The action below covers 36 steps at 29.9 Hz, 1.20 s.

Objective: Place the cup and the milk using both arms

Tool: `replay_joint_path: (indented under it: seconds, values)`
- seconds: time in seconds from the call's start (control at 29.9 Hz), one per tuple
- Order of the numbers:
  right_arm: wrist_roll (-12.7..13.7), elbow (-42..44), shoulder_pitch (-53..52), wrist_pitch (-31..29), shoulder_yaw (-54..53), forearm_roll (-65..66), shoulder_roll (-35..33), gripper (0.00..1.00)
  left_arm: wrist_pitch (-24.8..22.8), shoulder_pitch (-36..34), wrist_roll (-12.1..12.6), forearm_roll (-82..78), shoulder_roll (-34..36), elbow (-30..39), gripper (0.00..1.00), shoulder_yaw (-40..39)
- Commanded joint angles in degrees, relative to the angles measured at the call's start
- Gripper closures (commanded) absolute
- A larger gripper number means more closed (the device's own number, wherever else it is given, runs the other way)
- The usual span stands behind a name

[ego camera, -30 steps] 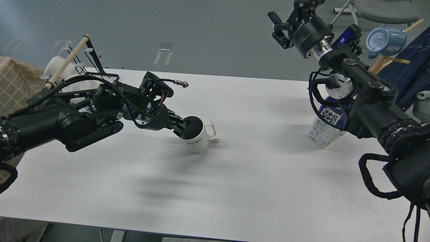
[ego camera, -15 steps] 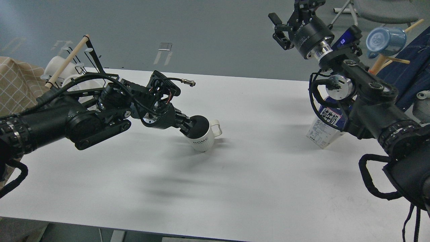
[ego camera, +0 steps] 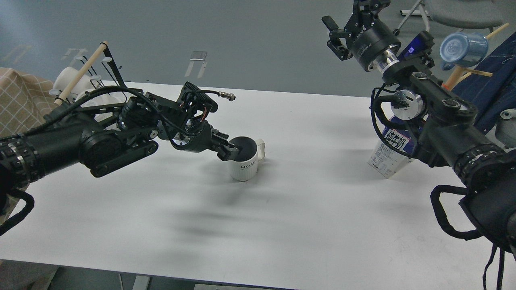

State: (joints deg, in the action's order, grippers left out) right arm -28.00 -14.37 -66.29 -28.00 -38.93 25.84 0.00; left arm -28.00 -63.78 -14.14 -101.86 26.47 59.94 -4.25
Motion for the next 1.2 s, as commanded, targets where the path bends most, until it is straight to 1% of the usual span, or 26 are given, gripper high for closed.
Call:
replay_joint_path:
  seconds: [0.0,0.13,0.2,0.27,0.33,0.37,0.47,0.5,0.54,0.6,0.7,0.77,0.8,0.84,0.87,0.9,0.97,1.0,1.04,1.1,1.17]
  values:
    - [0.0,-0.04,0.02,0.0,0.0,0.0,0.0,0.0,0.0,-1.87,-0.45,1.31,0.51,0.26,0.04,-0.41]
    - [0.0,-0.04,-0.06,0.0,0.08,0.0,0.0,0.0,0.0,-5.29,-0.54,7.97,3.75,1.05,0.03,-0.67]
    - [0.0,-0.3,-0.33,0.0,0.08,0.0,0.0,0.0,0.0,-8.1,-0.54,15.51,8.05,1.49,0.03,-0.93]
    - [0.0,-0.66,-0.77,0.0,0.08,0.0,0.0,0.0,0.0,-9.07,-0.54,20.53,9.82,1.49,0.03,-1.37]
    - [0.0,-1.01,-2.43,0.0,0.61,0.0,0.0,0.0,0.0,-9.61,-0.02,30.79,13.59,1.06,0.03,-4.26]
    - [0.0,-1.1,-3.05,0.0,0.7,0.0,-0.35,0.0,0.0,-9.52,0.16,33.19,14.56,0.88,0.03,-5.15]
    - [0.0,-2.5,-5.24,0.0,2.97,0.18,-3.16,0.0,0.0,-9.08,0.16,41.19,17.56,0.88,0.03,-9.63]
    - [0.0,-4.07,-6.56,0.0,5.59,0.27,-4.82,0.0,0.0,-8.73,-0.01,45.13,18.43,0.79,0.03,-11.81]
    - [0.0,-4.78,-7.35,0.0,7.19,0.35,-5.79,0.0,0.0,-8.47,-0.1,46.99,18.7,0.7,0.03,-12.7]
    - [0.0,-8.02,-9.98,0.0,14.02,0.44,-10.0,0.0,0.0,-6.63,-0.28,55.23,18.97,0.0,0.03,-15.25]
    - [0.0,-11.45,-10.96,0.0,17.39,0.53,-13.61,0.0,0.0,-5.65,-0.1,61.93,18.53,-0.09,0.03,-16.49]
    - [0.0,-18.46,-11.4,0.0,20.02,1.75,-20.97,0.0,0.0,-4.16,0.16,71.13,17.31,-0.09,0.03,-17.54]
    - [0.0,-20.33,-11.49,0.0,20.73,2.46,-23.01,0.0,0.0,-3.9,0.25,73.36,16.6,-0.09,0.03,-17.81]
    - [0.0,-24.35,-11.66,0.0,22.22,4.64,-26.77,0.0,1.53,-3.46,0.25,77.3,15.38,-0.09,0.03,-18.07]
    - [0.0,-26.48,-11.75,0.0,22.84,5.88,-28.81,0.0,2.59,-3.19,0.25,78.81,14.84,-0.18,0.03,-18.07]
    - [0.0,-28.41,-11.84,0.0,23.19,7.37,-30.92,0.0,3.47,-2.93,0.25,80.05,14.4,-0.18,0.02,-18.07]
    - [0.0,-37.17,-11.67,0.0,23.72,13.68,-40.47,0.0,4.36,-2.05,0.16,81.99,13.17,-0.18,0.02,-18.95]
    - [0.0,-39.48,-11.41,0.0,23.73,15.28,-42.95,0.0,4.44,-1.87,0.16,81.99,12.99,-0.18,0.02,-19.48]
    - [0.0,-43.86,-10.97,0.0,23.73,18.17,-48.03,0.0,4.53,-1.35,0.25,81.99,12.56,-0.18,0.02,-21.05]
    - [0.0,-48.27,-10.44,0.0,23.73,21.17,-53.15,0.0,4.79,-0.47,0.34,81.91,12.12,-0.18,0.02,-22.55]
    - [0.0,-56.43,-7.9,2.41,23.73,26.96,-63.58,0.0,4.97,0.5,0.34,81.64,11.5,-0.18,0.02,-24.22]
